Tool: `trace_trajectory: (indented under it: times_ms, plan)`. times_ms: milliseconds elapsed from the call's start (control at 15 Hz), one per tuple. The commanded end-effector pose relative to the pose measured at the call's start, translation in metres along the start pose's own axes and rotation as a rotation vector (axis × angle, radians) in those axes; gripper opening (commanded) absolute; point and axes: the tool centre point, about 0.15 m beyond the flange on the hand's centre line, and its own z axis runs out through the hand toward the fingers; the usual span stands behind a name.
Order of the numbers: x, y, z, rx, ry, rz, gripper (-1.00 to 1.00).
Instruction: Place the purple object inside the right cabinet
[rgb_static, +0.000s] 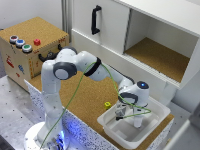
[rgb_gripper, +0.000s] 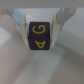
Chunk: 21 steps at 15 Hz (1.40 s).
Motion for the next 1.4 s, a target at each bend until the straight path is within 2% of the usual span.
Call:
trace_trajectory:
  times_ms: [0, 267, 667, 800, 1067, 1267, 1333]
  plan:
    - [0.027, -0.064, -0.063, 0.106, 0.06, -0.164, -1.0]
    - [0.045, -0.136, -0.112, 0.179, 0.084, -0.408, -1.0]
    - [0.032, -0.236, -0.204, 0.325, 0.219, -0.737, -1.0]
    - [0.025, -0.262, -0.226, 0.351, 0.259, -0.824, -1.0]
    - [0.007, -0.309, -0.249, 0.394, 0.317, -0.946, -1.0]
    - [-0.002, -0.331, -0.249, 0.412, 0.326, -0.966, -1.0]
    - [-0.006, -0.34, -0.249, 0.414, 0.35, -0.969, -1.0]
